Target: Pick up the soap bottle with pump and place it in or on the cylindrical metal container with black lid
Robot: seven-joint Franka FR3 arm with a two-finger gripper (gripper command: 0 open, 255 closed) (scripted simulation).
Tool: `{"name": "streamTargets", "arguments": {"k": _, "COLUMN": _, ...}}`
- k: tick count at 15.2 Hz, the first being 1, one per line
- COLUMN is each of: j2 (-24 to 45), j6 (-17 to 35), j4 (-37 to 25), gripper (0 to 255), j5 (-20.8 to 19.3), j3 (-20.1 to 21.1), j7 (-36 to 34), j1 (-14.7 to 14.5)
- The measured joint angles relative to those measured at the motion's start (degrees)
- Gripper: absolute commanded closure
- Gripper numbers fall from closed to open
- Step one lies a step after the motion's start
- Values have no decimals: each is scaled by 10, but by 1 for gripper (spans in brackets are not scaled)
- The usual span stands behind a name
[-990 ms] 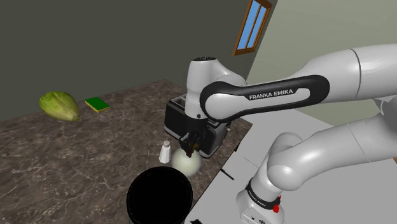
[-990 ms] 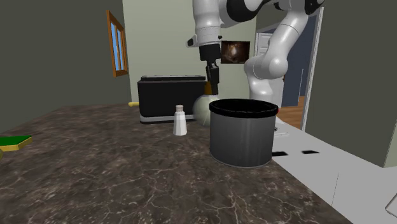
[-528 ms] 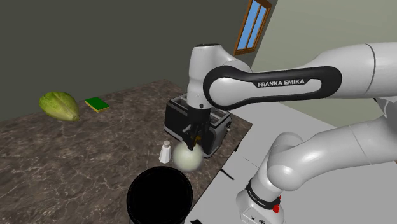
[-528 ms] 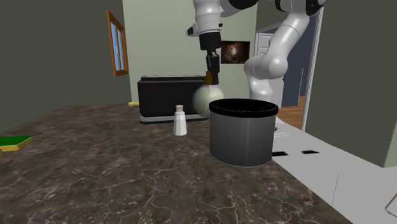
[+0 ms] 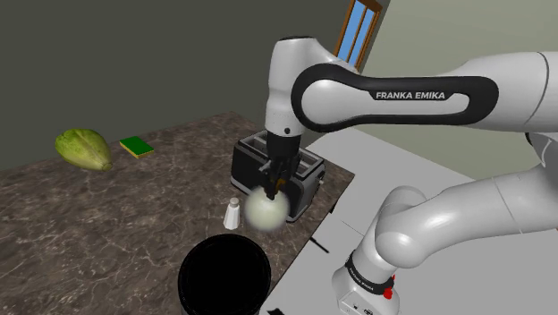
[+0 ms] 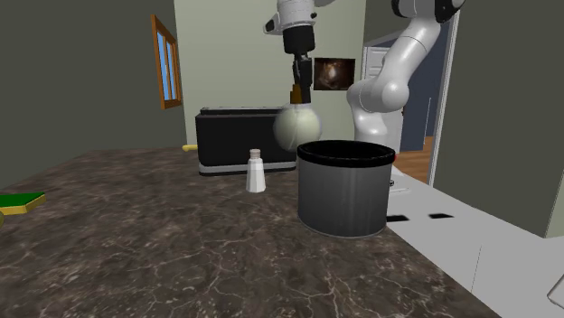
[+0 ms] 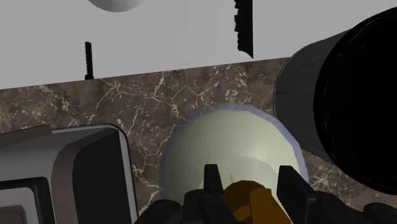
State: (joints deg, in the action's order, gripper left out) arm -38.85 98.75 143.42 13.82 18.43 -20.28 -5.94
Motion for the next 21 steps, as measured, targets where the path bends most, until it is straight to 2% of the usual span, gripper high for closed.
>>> {"name": "streamTargets", "arguments": {"k": 21, "j2": 12, "j6": -157, "j4": -169, "gripper": 255, "j5": -21, "j3": -24, "j7": -11, "j1": 9}}
